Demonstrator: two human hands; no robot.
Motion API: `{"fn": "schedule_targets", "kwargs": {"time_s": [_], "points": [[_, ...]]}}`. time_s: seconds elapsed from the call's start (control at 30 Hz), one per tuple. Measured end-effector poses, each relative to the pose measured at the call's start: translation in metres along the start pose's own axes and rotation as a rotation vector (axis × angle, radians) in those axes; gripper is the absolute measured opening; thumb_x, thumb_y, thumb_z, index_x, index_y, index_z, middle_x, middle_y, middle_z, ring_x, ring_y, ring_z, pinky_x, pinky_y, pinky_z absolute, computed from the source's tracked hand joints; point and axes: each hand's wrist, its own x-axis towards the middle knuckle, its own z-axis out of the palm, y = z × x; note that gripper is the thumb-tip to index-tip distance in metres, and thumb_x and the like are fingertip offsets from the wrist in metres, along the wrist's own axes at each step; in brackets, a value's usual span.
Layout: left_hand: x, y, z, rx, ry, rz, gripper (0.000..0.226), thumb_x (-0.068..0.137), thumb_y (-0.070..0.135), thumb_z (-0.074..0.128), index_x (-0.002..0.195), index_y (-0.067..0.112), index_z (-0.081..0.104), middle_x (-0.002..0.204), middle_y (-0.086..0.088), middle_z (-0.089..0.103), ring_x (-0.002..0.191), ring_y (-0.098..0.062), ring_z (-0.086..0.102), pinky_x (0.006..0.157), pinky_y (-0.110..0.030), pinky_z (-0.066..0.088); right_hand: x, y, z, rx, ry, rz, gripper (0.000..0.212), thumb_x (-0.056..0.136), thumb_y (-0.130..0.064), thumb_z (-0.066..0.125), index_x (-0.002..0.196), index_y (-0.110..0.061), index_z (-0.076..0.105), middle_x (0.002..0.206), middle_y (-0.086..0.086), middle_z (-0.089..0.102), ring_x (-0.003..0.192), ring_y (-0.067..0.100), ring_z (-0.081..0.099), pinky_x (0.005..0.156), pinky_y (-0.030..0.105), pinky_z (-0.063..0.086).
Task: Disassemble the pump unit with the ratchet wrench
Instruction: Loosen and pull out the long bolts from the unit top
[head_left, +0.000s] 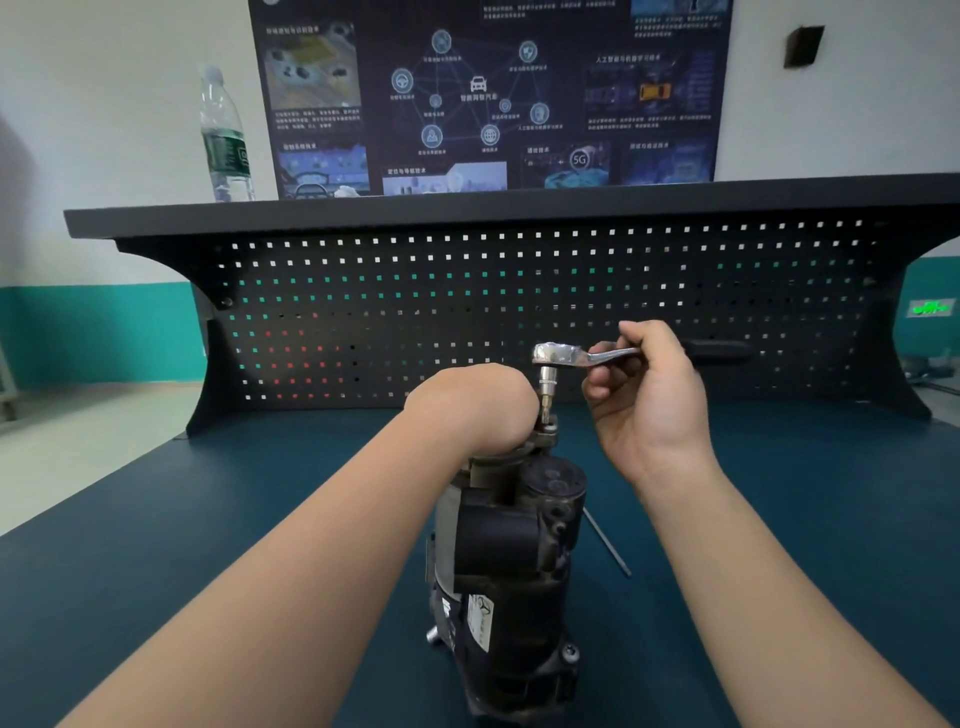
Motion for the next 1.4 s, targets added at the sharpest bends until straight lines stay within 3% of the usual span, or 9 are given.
{"fn": "schedule_targets", "kwargs": {"time_s": [0.3, 0.37, 0.5, 0.77, 0.93, 1.07, 1.17, 1.27, 1.4], "points": [[0.001, 0.001, 0.005, -0.109, 0.092, -0.059, 0.022, 0.099, 0.015, 0.031, 0.085, 0.012, 0.048, 0.069, 0.001, 0.035, 0.077, -0.027, 0.043, 0.068, -0.034, 0.035, -0.004, -0.001, -0.001, -0.002, -0.001, -0.159, 0.056, 0.092, -0.01, 0.048, 0.037, -0.02, 0.054, 0.052, 0.002, 0.058, 0.037, 0.011, 0.046, 0.038, 0.018, 0.035], [0.001, 0.003, 0.005, -0.144, 0.087, -0.073, 0.022, 0.098, 0.015, 0.033, 0.087, 0.009, 0.051, 0.072, -0.001, 0.038, 0.077, -0.027, 0.042, 0.068, -0.034, 0.035, -0.003, -0.001, -0.002, -0.011, 0.01, -0.178, 0.056, 0.092, -0.01, 0.048, 0.037, -0.02, 0.054, 0.051, 0.001, 0.057, 0.037, 0.011, 0.046, 0.038, 0.018, 0.035], [-0.001, 0.003, 0.003, -0.129, 0.116, -0.111, 0.037, 0.099, 0.025, 0.03, 0.065, 0.015, 0.036, 0.069, 0.0, 0.038, 0.078, -0.025, 0.043, 0.072, -0.034, 0.038, -0.003, 0.0, -0.001, 0.0, 0.043, -0.207, 0.043, 0.092, -0.009, 0.048, 0.049, -0.015, 0.051, 0.051, 0.002, 0.057, 0.037, 0.011, 0.046, 0.038, 0.019, 0.034], [0.005, -0.001, 0.009, -0.15, 0.101, -0.044, 0.013, 0.095, 0.01, 0.035, 0.085, 0.014, 0.043, 0.073, 0.001, 0.034, 0.079, -0.028, 0.042, 0.069, -0.034, 0.034, -0.005, 0.0, 0.001, -0.037, 0.1, -0.209, 0.046, 0.092, -0.01, 0.051, 0.047, -0.016, 0.053, 0.05, 0.001, 0.058, 0.037, 0.011, 0.048, 0.037, 0.018, 0.035], [-0.001, -0.001, 0.007, -0.192, 0.14, -0.115, 0.023, 0.097, 0.02, 0.037, 0.101, 0.011, 0.058, 0.095, -0.006, 0.053, 0.085, -0.027, 0.049, 0.071, -0.034, 0.039, -0.007, 0.003, 0.002, -0.073, 0.138, -0.256, 0.036, 0.093, -0.012, 0.051, 0.057, -0.011, 0.05, 0.049, 0.0, 0.058, 0.036, 0.01, 0.049, 0.038, 0.018, 0.036], [0.0, 0.0, 0.011, -0.367, 0.167, -0.138, 0.028, 0.094, 0.014, 0.047, 0.12, 0.01, 0.057, 0.128, -0.005, 0.053, 0.112, -0.028, 0.054, 0.075, -0.033, 0.042, -0.005, 0.003, 0.001, -0.1, 0.136, -0.275, 0.029, 0.091, -0.009, 0.05, 0.063, -0.009, 0.05, 0.049, 0.0, 0.058, 0.037, 0.011, 0.048, 0.038, 0.019, 0.035], [-0.003, -0.001, 0.009, -0.537, 0.199, -0.159, 0.032, 0.089, 0.013, 0.037, 0.111, 0.025, 0.057, 0.112, -0.002, 0.062, 0.102, -0.027, 0.057, 0.087, -0.038, 0.049, -0.003, 0.001, -0.002, -0.111, 0.03, -0.292, 0.025, 0.091, -0.009, 0.048, 0.066, -0.01, 0.048, 0.052, 0.0, 0.058, 0.037, 0.012, 0.047, 0.039, 0.019, 0.035], [-0.003, 0.0, 0.011, -0.539, 0.236, -0.119, 0.024, 0.088, 0.014, 0.036, 0.093, 0.033, 0.049, 0.086, 0.005, 0.058, 0.09, -0.026, 0.055, 0.076, -0.035, 0.045, 0.0, -0.002, -0.002, -0.125, -0.153, -0.261, 0.025, 0.092, -0.013, 0.045, 0.068, -0.007, 0.045, 0.056, 0.002, 0.058, 0.038, 0.012, 0.047, 0.04, 0.019, 0.034], [0.0, -0.002, 0.011, -0.511, 0.262, -0.093, 0.023, 0.088, 0.014, 0.037, 0.094, 0.032, 0.05, 0.075, 0.01, 0.051, 0.083, -0.025, 0.052, 0.07, -0.033, 0.041, 0.009, -0.007, -0.005, -0.02, -0.214, 0.031, 0.05, 0.098, -0.013, 0.044, 0.05, -0.011, 0.059, 0.056, 0.002, 0.058, 0.038, 0.008, 0.045, 0.038, 0.017, 0.035]]}}
